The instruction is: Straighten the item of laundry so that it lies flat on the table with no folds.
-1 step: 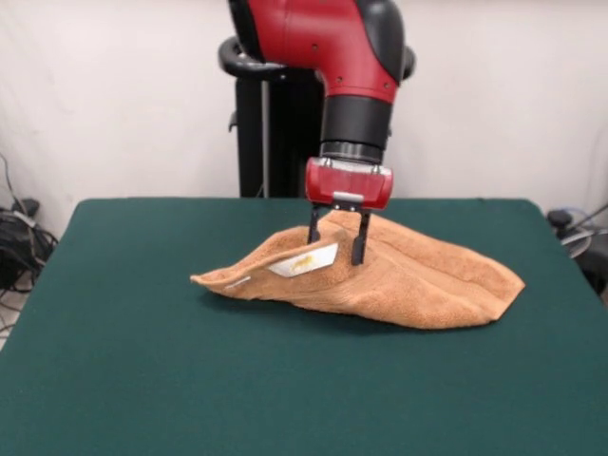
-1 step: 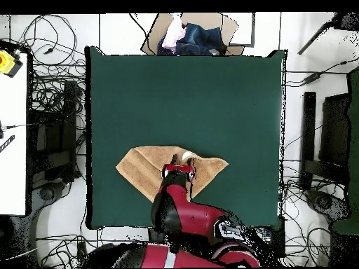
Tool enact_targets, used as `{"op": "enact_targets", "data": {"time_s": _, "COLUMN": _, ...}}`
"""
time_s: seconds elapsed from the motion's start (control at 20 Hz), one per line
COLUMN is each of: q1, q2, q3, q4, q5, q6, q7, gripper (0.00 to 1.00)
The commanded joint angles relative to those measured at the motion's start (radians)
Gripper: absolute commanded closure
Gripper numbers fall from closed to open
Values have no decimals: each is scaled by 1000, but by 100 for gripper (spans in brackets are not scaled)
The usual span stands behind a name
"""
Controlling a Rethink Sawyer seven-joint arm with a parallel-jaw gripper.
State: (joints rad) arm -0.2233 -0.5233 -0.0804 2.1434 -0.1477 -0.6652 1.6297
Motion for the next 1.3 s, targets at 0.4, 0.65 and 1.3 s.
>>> {"op": "enact_targets", "data": {"time_s": 0.4, "q1": 70, "q2": 55, "q3": -31, "q4": -101, "q5": 87, "q6": -101, "q7": 165, "gripper": 0}}
{"op": "enact_targets", "data": {"time_s": 0.65, "q1": 89, "q2": 58, "q3": -50, "q4": -108, "q5": 112, "q6": -124, "q7": 160, "gripper": 0}}
{"op": "enact_targets", "data": {"time_s": 1.3, "q1": 170, "q2": 67, "q3": -151, "q4": -113, "q5": 236, "q6": -296, "q7": 136, "gripper": 0}}
